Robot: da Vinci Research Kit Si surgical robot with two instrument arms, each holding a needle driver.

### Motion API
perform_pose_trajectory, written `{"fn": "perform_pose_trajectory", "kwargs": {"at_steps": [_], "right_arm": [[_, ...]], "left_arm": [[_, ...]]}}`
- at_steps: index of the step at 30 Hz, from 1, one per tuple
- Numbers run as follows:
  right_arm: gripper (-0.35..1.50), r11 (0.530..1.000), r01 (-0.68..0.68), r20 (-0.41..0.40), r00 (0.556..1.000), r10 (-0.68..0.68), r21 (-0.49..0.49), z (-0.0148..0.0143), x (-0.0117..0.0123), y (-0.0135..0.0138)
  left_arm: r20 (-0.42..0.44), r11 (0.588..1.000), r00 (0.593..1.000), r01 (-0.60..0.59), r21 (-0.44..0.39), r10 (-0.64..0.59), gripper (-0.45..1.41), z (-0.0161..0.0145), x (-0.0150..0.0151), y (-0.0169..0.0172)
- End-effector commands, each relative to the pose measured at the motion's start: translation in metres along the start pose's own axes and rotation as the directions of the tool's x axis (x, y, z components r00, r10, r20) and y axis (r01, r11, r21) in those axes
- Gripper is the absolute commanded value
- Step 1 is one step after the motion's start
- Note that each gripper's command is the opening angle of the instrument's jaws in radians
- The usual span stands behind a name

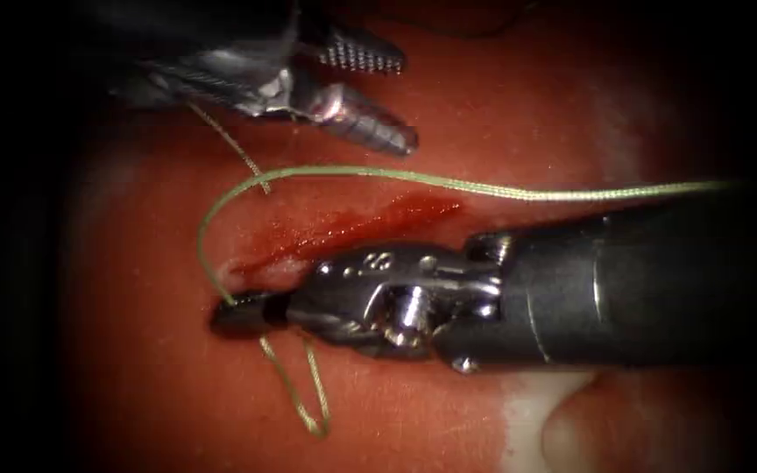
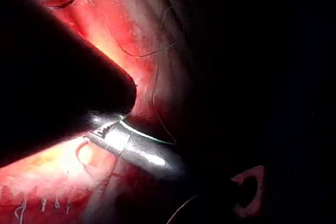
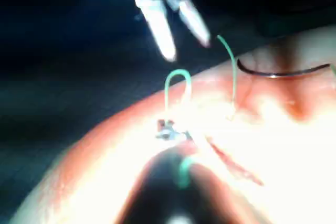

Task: Wound Closure

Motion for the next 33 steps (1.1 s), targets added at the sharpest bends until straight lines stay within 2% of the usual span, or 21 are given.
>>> {"fn": "perform_pose_trajectory", "kwargs": {"at_steps": [1, 5, 9, 19, 25, 26, 27, 29, 30, 31, 32, 33], "right_arm": [[-0.35, 1.000, 0.001, -0.002, 1.000, -0.001, 0.001, 0.0008, 0.0003, 0.0000], [-0.35, 1.000, 0.006, 0.013, 1.000, -0.006, -0.011, 0.0011, 0.0004, 0.0003], [-0.35, 1.000, 0.007, 0.014, 1.000, -0.006, -0.015, 0.0017, 0.0004, 0.0003], [-0.35, 1.000, 0.009, 0.016, 1.000, -0.009, -0.021, 0.0022, 0.0001, 0.0001], [-0.35, 1.000, 0.009, 0.022, 1.000, -0.009, -0.023, 0.0022, 0.0000, 0.0001], [-0.35, 1.000, 0.010, 0.023, 1.000, -0.009, -0.021, 0.0018, -0.0001, 0.0002], [-0.35, 1.000, 0.010, 0.023, 1.000, -0.009, -0.021, 0.0018, -0.0001, 0.0002], [-0.35, 1.000, 0.010, 0.022, 1.000, -0.009, -0.021, 0.0018, -0.0001, 0.0003], [-0.35, 1.000, 0.009, 0.022, 1.000, -0.009, -0.022, 0.0019, 0.0000, 0.0003], [-0.35, 1.000, 0.009, 0.022, 1.000, -0.009, -0.022, 0.0020, 0.0000, 0.0002], [-0.35, 1.000, 0.009, 0.025, 1.000, -0.009, -0.023, 0.0020, 0.0000, 0.0001], [-0.35, 1.000, 0.009, 0.025, 1.000, -0.008, -0.022, 0.0019, 0.0000, 0.0001]], "left_arm": [[-0.003, 1.000, 1.000, -0.002, -0.001, 0.002, 0.70, 0.0006, 0.0003, -0.0002], [0.085, 0.995, 0.992, -0.091, -0.034, 0.093, 0.69, 0.0013, 0.0008, 0.0011], [0.138, 0.989, 0.980, -0.137, -0.060, 0.144, 0.69, 0.0017, 0.0007, 0.0022], [0.138, 0.989, 0.980, -0.140, -0.052, 0.146, 0.69, 0.0034, 0.0023, 0.0015], [0.139, 0.988, 0.979, -0.144, -0.050, 0.150, 0.63, 0.0039, 0.0022, 0.0014], [0.135, 0.987, 0.978, -0.149, -0.061, 0.156, 0.54, 0.0033, 0.0016, 0.0016], [0.135, 0.987, 0.978, -0.149, -0.061, 0.156, 0.54, 0.0033, 0.0016, 0.0016], [0.133, 0.985, 0.977, -0.157, -0.067, 0.165, 0.35, 0.0030, 0.0013, 0.0018], [0.127, 0.984, 0.977, -0.161, -0.078, 0.171, 0.08, 0.0030, 0.0013, 0.0018], [0.121, 0.984, 0.978, -0.161, -0.078, 0.169, -0.02, 0.0031, 0.0013, 0.0017], [0.100, 0.985, 0.981, -0.159, -0.073, 0.166, -0.26, 0.0032, 0.0015, 0.0017], [0.096, 0.985, 0.982, -0.158, -0.074, 0.165, -0.35, 0.0032, 0.0015, 0.0017]]}}
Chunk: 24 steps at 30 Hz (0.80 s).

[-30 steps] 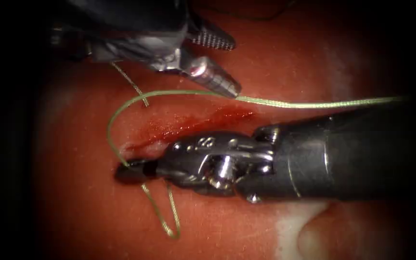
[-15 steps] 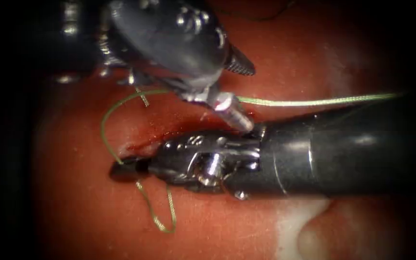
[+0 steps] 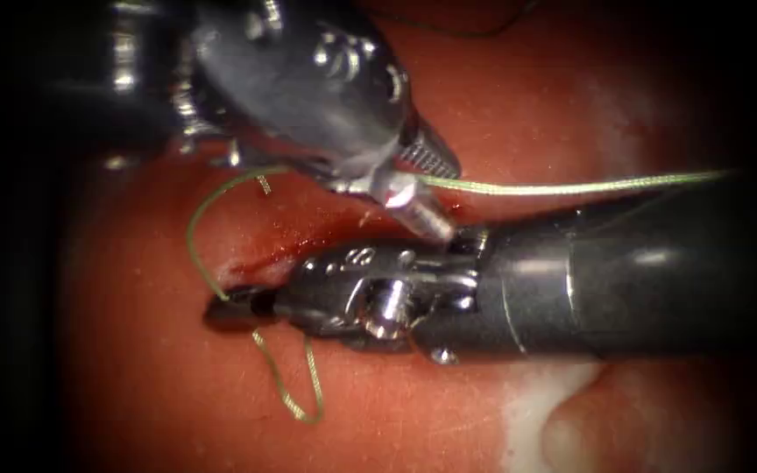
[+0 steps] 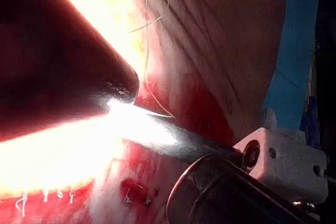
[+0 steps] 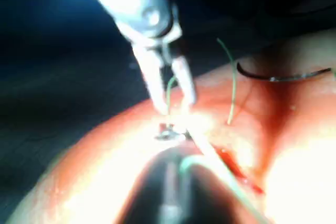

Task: Wound Closure

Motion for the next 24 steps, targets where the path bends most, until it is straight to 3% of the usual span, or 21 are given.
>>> {"fn": "perform_pose_trajectory", "kwargs": {"at_steps": [1, 12, 19, 20, 22, 24], "right_arm": [[-0.35, 1.000, 0.000, -0.002, 1.000, 0.000, 0.002, 0.0007, 0.0003, -0.0002], [-0.35, 1.000, 0.008, -0.006, 1.000, -0.008, 0.008, 0.0003, 0.0007, -0.0006], [-0.35, 1.000, 0.005, -0.026, 1.000, -0.005, 0.025, -0.0005, 0.0009, -0.0011], [-0.32, 0.999, 0.018, -0.030, 0.999, -0.017, 0.032, -0.0009, 0.0008, -0.0014], [0.07, 0.999, 0.024, -0.034, 0.999, -0.023, 0.038, -0.0013, 0.0007, -0.0017], [0.25, 0.998, 0.037, -0.032, 0.999, -0.035, 0.043, -0.0019, 0.0005, -0.0023]], "left_arm": [[-0.003, 1.000, 1.000, 0.003, 0.000, -0.003, -0.35, 0.0007, 0.0004, -0.0004], [-0.026, 1.000, 1.000, -0.011, -0.001, 0.011, -0.35, 0.0008, -0.0004, -0.0009], [-0.088, 1.000, 0.996, 0.011, 0.022, -0.009, -0.35, -0.0004, -0.0018, -0.0015], [-0.121, 0.999, 0.993, 0.012, 0.047, -0.006, -0.35, -0.0012, -0.0025, -0.0019], [-0.139, 0.997, 0.990, 0.014, 0.074, -0.003, -0.35, -0.0020, -0.0032, -0.0021], [-0.160, 0.995, 0.987, 0.016, 0.094, 0.000, -0.35, -0.0031, -0.0043, -0.0023]]}}
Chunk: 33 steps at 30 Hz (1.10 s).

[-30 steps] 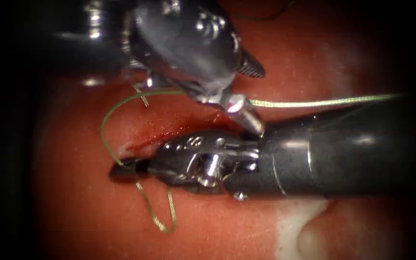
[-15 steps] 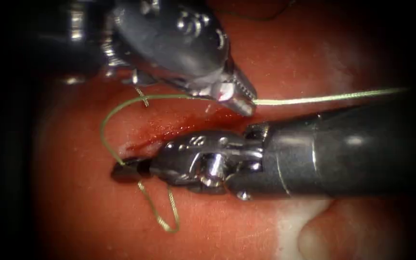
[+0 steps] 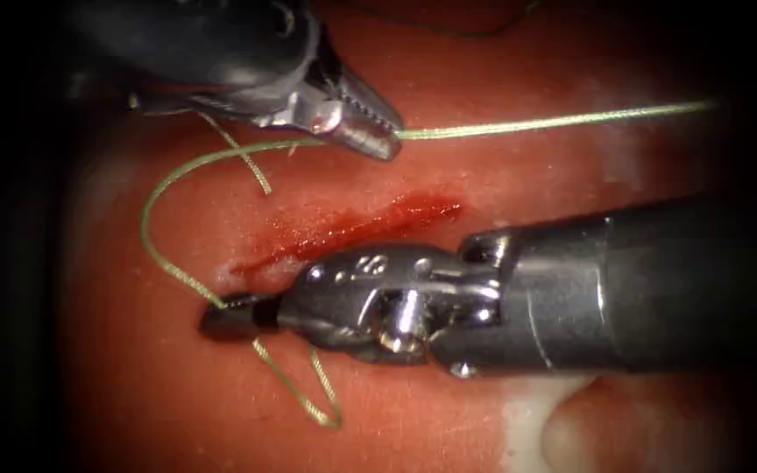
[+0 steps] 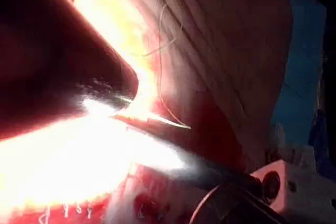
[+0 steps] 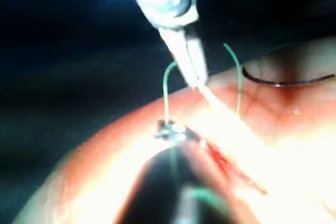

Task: Wound Closure

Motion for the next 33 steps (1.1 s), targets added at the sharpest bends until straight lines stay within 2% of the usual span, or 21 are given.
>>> {"fn": "perform_pose_trajectory", "kwargs": {"at_steps": [1, 3, 4, 5, 11, 12, 18, 24, 25, 26, 27, 28, 30, 31, 32, 33], "right_arm": [[0.25, 1.000, 0.010, 0.002, 1.000, -0.010, 0.009, 0.0001, 0.0000, -0.0008], [-0.06, 0.999, 0.029, 0.007, 1.000, -0.029, 0.028, -0.0020, 0.0001, -0.0020], [-0.13, 0.999, 0.033, 0.009, 0.999, -0.033, 0.034, -0.0027, 0.0003, -0.0023], [-0.33, 0.998, 0.037, 0.011, 0.999, -0.037, 0.042, -0.0038, 0.0004, -0.0026], [-0.35, 0.998, 0.056, 0.008, 0.998, -0.056, 0.037, -0.0061, -0.0001, -0.0023], [-0.35, 0.998, 0.056, -0.003, 0.998, -0.056, 0.022, -0.0065, -0.0002, -0.0019], [-0.35, 0.999, 0.039, -0.062, 0.997, -0.040, -0.020, -0.0085, 0.0003, -0.0009], [-0.35, 0.999, 0.042, -0.143, 0.989, -0.046, -0.033, -0.0102, 0.0010, -0.0012], [-0.11, 0.999, 0.043, -0.164, 0.985, -0.047, -0.026, -0.0107, 0.0014, -0.0013], [-0.11, 0.999, 0.043, -0.164, 0.985, -0.047, -0.026, -0.0107, 0.0014, -0.0013], [0.05, 0.999, 0.047, -0.171, 0.984, -0.050, -0.020, -0.0108, 0.0015, -0.0013], [0.32, 0.998, 0.056, -0.192, 0.980, -0.051, 0.024, -0.0112, 0.0019, -0.0013], [0.74, 0.997, 0.072, -0.217, 0.974, -0.064, 0.029, -0.0114, 0.0023, -0.0012], [0.89, 0.996, 0.088, -0.228, 0.971, -0.079, 0.028, -0.0115, 0.0025, -0.0012], [1.16, 0.992, 0.121, -0.251, 0.962, -0.109, 0.031, -0.0117, 0.0029, -0.0012], [1.25, 0.990, 0.137, -0.261, 0.957, -0.124, 0.033, -0.0119, 0.0031, -0.0012]], "left_arm": [[-0.009, 1.000, 1.000, -0.001, 0.010, 0.001, -0.35, 0.0000, -0.0003, -0.0004], [-0.043, 0.999, 0.999, 0.015, 0.044, -0.013, -0.35, -0.0028, -0.0020, -0.0008], [-0.055, 0.999, 0.998, 0.018, 0.049, -0.015, -0.35, -0.0036, -0.0026, -0.0009], [-0.076, 0.998, 0.997, 0.031, 0.059, -0.026, -0.35, -0.0050, -0.0033, -0.0010], [-0.160, 0.994, 0.986, 0.059, 0.090, -0.044, -0.35, -0.0087, -0.0054, -0.0009], [-0.198, 0.992, 0.979, 0.070, 0.102, -0.048, -0.35, -0.0099, -0.0060, -0.0008], [-0.288, 0.987, 0.957, 0.088, 0.131, -0.047, -0.35, -0.0127, -0.0084, 0.0005], [-0.335, 0.986, 0.942, 0.076, 0.151, -0.022, -0.35, -0.0138, -0.0103, 0.0018], [-0.350, 0.984, 0.937, 0.068, 0.163, -0.007, -0.35, -0.0140, -0.0108, 0.0020], [-0.350, 0.984, 0.937, 0.068, 0.163, -0.007, -0.35, -0.0140, -0.0108, 0.0020], [-0.359, 0.984, 0.933, 0.069, 0.167, -0.004, -0.35, -0.0141, -0.0111, 0.0022], [-0.368, 0.982, 0.930, 0.059, 0.178, 0.011, -0.35, -0.0142, -0.0116, 0.0025], [-0.380, 0.982, 0.925, 0.052, 0.184, 0.022, -0.35, -0.0142, -0.0122, 0.0029], [-0.381, 0.981, 0.924, 0.046, 0.189, 0.030, -0.35, -0.0141, -0.0124, 0.0031], [-0.390, 0.980, 0.920, 0.045, 0.193, 0.035, -0.35, -0.0141, -0.0129, 0.0034], [-0.395, 0.980, 0.918, 0.045, 0.196, 0.037, -0.35, -0.0141, -0.0131, 0.0034]]}}
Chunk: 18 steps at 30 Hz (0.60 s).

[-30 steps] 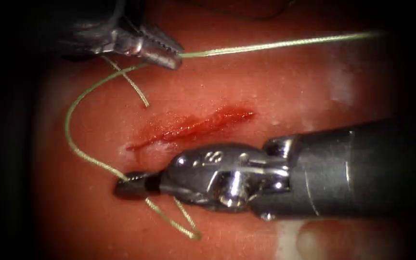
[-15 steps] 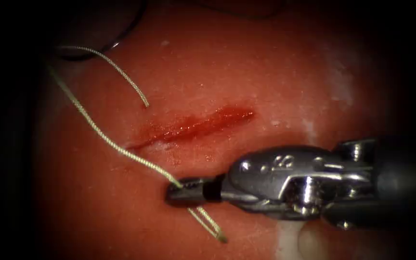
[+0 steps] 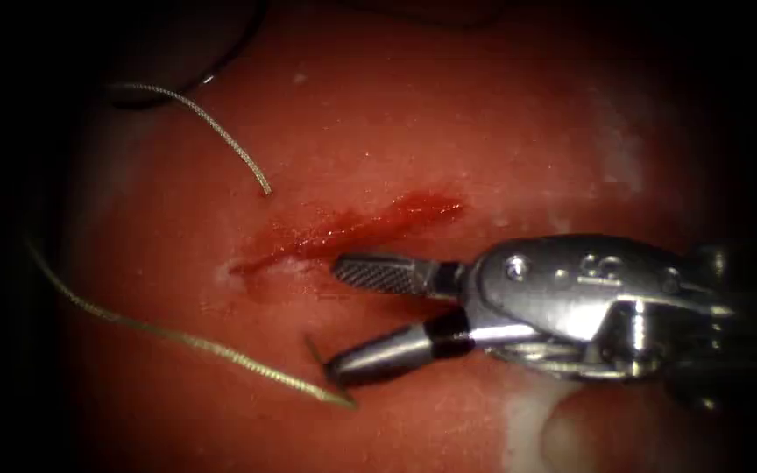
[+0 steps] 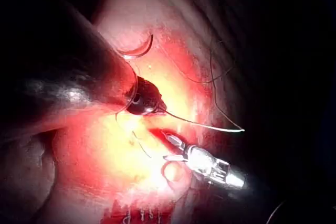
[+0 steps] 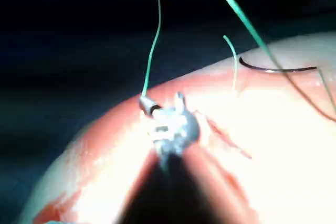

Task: Wound Closure

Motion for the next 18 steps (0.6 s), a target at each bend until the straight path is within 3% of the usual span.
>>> {"fn": "perform_pose_trajectory", "kwargs": {"at_steps": [1, 5, 9, 10, 11, 12, 13, 18], "right_arm": [[1.35, 1.000, 0.006, -0.009, 1.000, -0.006, 0.024, 0.0005, 0.0004, 0.0002], [1.46, 0.999, 0.026, -0.006, 1.000, -0.026, 0.036, -0.0001, 0.0015, 0.0004], [1.23, 0.997, 0.052, -0.005, 0.999, -0.052, 0.049, 0.0004, 0.0020, 0.0012], [1.13, 0.997, 0.054, -0.007, 0.999, -0.054, 0.059, 0.0009, 0.0019, 0.0014], [0.09, 0.995, 0.062, -0.004, 0.998, -0.062, 0.080, 0.0024, 0.0013, 0.0021], [0.09, 0.995, 0.062, -0.004, 0.998, -0.062, 0.080, 0.0024, 0.0013, 0.0021], [-0.33, 0.995, 0.068, -0.001, 0.998, -0.068, 0.078, 0.0031, 0.0009, 0.0024], [-0.35, 0.990, 0.114, 0.051, 0.992, -0.119, 0.082, 0.0074, -0.0024, 0.0043]], "left_arm": [[-0.008, 1.000, 1.000, -0.001, 0.003, 0.001, -0.35, 0.0007, -0.0006, 0.0001], [-0.042, 1.000, 0.999, -0.001, 0.013, 0.002, -0.35, 0.0005, -0.0014, -0.0001], [-0.114, 1.000, 0.993, 0.015, 0.009, -0.014, -0.35, 0.0009, -0.0015, -0.0002], [-0.134, 1.000, 0.991, 0.029, 0.007, -0.028, -0.35, 0.0011, -0.0014, -0.0001], [-0.186, 0.998, 0.980, 0.066, -0.009, -0.066, -0.35, 0.0018, -0.0010, 0.0001], [-0.186, 0.998, 0.980, 0.066, -0.009, -0.066, -0.35, 0.0018, -0.0010, 0.0001], [-0.206, 0.997, 0.975, 0.078, -0.013, -0.079, -0.35, 0.0021, -0.0009, 0.0003], [-0.319, 0.991, 0.938, 0.127, -0.050, -0.136, -0.35, 0.0037, 0.0000, 0.0007]]}}
